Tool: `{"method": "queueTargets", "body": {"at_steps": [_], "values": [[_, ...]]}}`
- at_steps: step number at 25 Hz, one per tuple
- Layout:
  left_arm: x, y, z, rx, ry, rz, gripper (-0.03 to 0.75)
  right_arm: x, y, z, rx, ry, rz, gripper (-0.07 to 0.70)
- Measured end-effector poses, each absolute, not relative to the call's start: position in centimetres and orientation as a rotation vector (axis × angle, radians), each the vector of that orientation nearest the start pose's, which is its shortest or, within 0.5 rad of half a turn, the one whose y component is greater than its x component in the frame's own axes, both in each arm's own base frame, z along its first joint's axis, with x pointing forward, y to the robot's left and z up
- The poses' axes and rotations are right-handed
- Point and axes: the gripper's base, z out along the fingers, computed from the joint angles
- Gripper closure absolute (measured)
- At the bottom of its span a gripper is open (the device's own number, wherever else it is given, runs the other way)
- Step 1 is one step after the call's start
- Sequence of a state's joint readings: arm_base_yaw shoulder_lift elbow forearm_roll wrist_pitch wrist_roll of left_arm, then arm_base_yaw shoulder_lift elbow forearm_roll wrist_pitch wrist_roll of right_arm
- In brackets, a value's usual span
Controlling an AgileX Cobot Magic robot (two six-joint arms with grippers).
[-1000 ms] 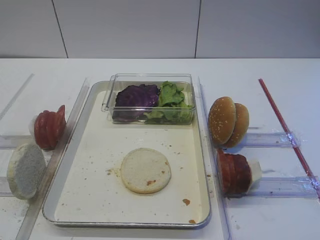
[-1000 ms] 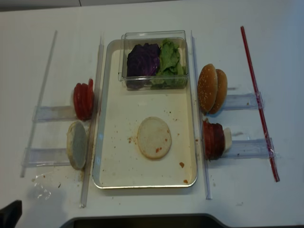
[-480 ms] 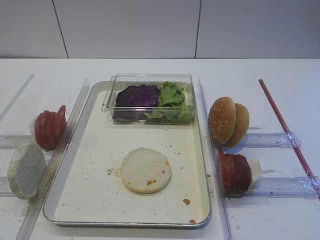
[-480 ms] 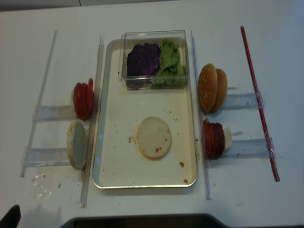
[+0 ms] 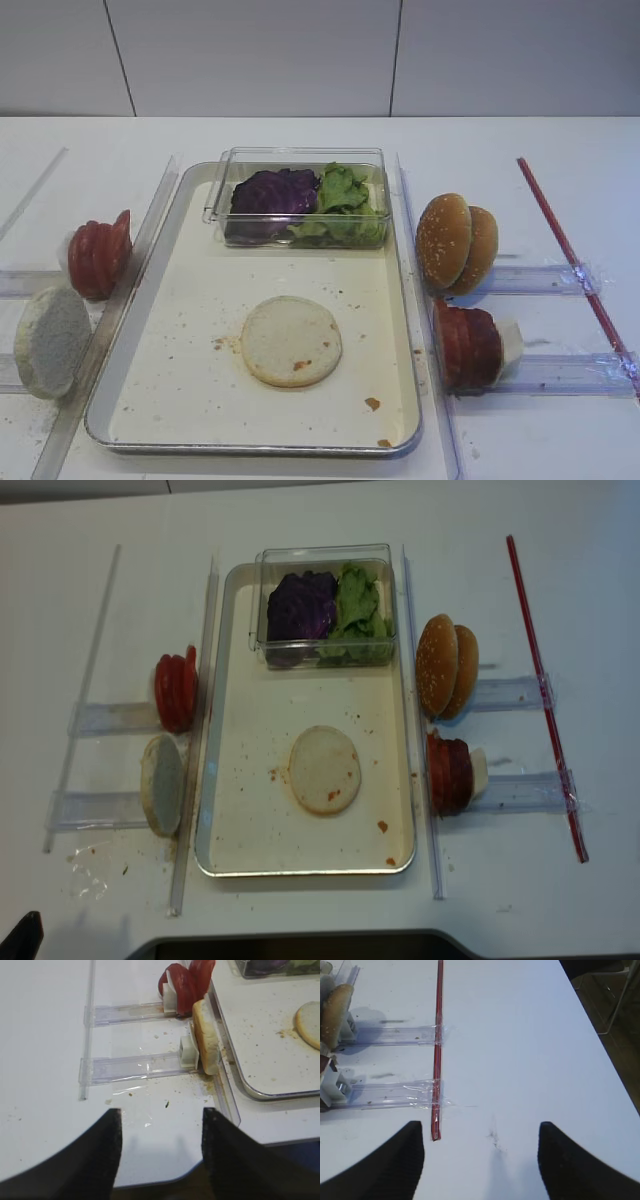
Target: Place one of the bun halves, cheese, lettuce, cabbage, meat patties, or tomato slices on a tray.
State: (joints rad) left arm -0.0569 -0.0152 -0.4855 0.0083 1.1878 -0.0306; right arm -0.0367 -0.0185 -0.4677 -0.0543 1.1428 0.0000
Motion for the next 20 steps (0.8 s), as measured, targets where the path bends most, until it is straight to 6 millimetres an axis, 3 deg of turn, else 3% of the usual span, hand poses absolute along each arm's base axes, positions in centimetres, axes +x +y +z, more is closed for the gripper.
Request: {"method": "queueTargets", "body": {"at_steps": [20], "values": [[-1.14,0.14,26.32,0.026,2.171,-0.041,0.368,-0.8,-0.42,26.18,0.044,2.14,-0.088,0.123]]}}
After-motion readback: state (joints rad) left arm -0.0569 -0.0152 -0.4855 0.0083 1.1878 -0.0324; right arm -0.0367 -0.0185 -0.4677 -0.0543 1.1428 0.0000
